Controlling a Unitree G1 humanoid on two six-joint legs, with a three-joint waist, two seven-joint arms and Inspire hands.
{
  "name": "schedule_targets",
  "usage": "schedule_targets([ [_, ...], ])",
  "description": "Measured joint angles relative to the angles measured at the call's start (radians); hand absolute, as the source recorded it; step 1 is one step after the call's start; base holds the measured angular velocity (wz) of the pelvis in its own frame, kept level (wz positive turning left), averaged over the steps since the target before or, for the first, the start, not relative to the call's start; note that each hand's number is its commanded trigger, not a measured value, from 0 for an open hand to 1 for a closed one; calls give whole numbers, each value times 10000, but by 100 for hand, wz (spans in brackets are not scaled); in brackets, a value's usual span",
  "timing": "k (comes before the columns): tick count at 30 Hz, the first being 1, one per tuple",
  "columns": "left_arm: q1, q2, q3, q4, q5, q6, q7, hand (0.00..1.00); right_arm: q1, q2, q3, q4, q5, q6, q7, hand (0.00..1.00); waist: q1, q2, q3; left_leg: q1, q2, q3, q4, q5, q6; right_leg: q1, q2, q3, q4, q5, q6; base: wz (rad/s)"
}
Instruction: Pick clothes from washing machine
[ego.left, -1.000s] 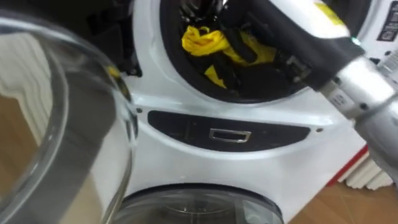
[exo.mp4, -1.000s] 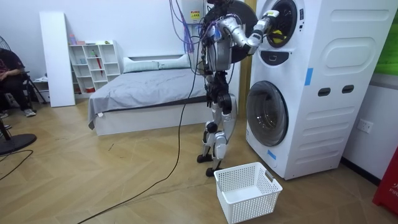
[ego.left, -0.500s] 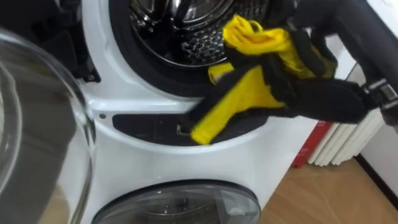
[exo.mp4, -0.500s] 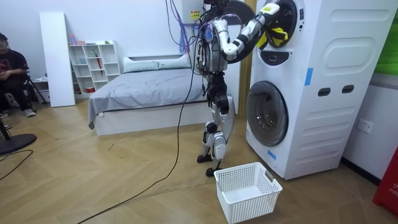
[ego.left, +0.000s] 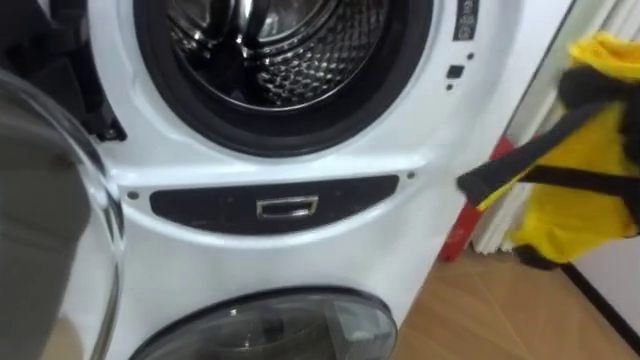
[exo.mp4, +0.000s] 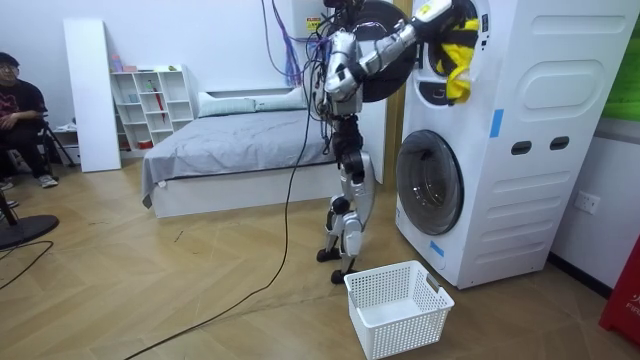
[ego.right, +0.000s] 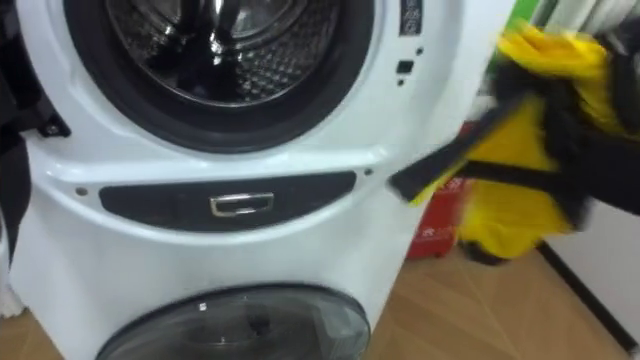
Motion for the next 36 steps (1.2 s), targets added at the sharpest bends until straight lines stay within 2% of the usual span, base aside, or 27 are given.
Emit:
schedule_targets([
  [2,40,-1,125,-13,1,0,16,0,205,0,-121,373,-83,100,-221,100,-119,-15,62,1,28,236,29,3,-2,-59,16,68,9,116,-25,-32],
  [3,34,-1,134,-13,17,0,20,0,203,0,-255,503,-190,94,-396,100,-258,-11,68,-4,29,299,48,3,-1,-91,27,163,34,134,-14,-20],
  [6,18,13,145,-12,1,3,25,0,204,12,-456,764,-350,88,-616,100,-385,11,76,-26,45,500,102,0,0,-219,44,289,147,160,-8,-21],
  [8,-58,16,38,-12,1,20,27,0,214,113,-460,1081,-352,322,-648,100,-570,-7,74,-37,48,622,121,-12,-6,-279,59,395,174,219,4,-16],
  [13,-98,110,-121,0,-24,130,20,0,288,215,-387,1166,30,736,-284,100,-590,-10,77,-41,33,933,144,-19,-8,-534,134,799,455,243,44,-25],
  [18,-317,259,-803,-33,-90,322,27,0,264,305,685,1901,836,861,-248,100,-547,-27,96,-27,47,1127,173,-19,8,-519,165,935,411,360,35,-10],
  [19,-421,267,-986,-33,-93,355,28,0,265,496,1048,2212,931,958,-157,100,-478,-14,92,-42,65,1196,170,-28,21,-543,175,959,347,400,42,-8],
  [20,-555,280,-1278,-33,-100,412,40,0,262,655,1392,2599,1040,1000,-89,100,-407,73,49,-62,70,1236,170,-31,30,-558,178,982,295,439,50,-7],
  [21,-624,282,-1437,-32,-138,444,43,0,260,672,1577,2812,1085,1053,-27,100,-360,56,71,-70,68,1248,171,-30,47,-573,182,1001,298,444,54,-7],
  [22,-764,281,-1632,-48,-252,486,43,0,244,694,1864,3349,1280,1121,119,100,-260,155,52,-81,68,1269,171,-33,58,-586,189,1039,294,457,60,-5],
  [23,-858,281,-1711,-116,-322,496,45,0,156,826,2055,3948,1400,1211,269,100,-203,147,72,-102,66,1274,169,-37,64,-606,197,1073,294,465,69,0],
  [25,-1023,278,-1716,-175,-340,500,45,0,138,1069,2096,4745,1664,1329,393,100,-82,242,66,-188,63,1265,173,-42,72,-671,197,1087,293,473,79,0],
  [27,-1168,301,-1920,-194,-421,499,76,0,105,1102,2170,5536,2018,1380,392,100,23,368,78,-322,47,1265,199,-43,85,-805,172,1050,303,486,92,0],
  [33,-1394,346,-2699,-402,-681,453,18,0,-878,1093,2436,8206,2295,1226,46,100,-70,1011,29,-1377,7,1275,550,-1,168,-1804,109,1137,469,630,179,0],
  [35,-1601,347,-2876,-411,-996,440,-57,0,-1515,1081,2525,9075,2366,1155,-202,100,-230,1431,34,-1988,-23,1275,788,37,226,-2393,36,1062,717,692,193,-6],
  [36,-1656,337,-2909,-430,-1067,432,-79,0,-1725,1081,2554,9272,2368,1143,-261,100,-301,1529,63,-2116,-51,1273,813,65,243,-2550,21,1087,813,696,201,-13],
])
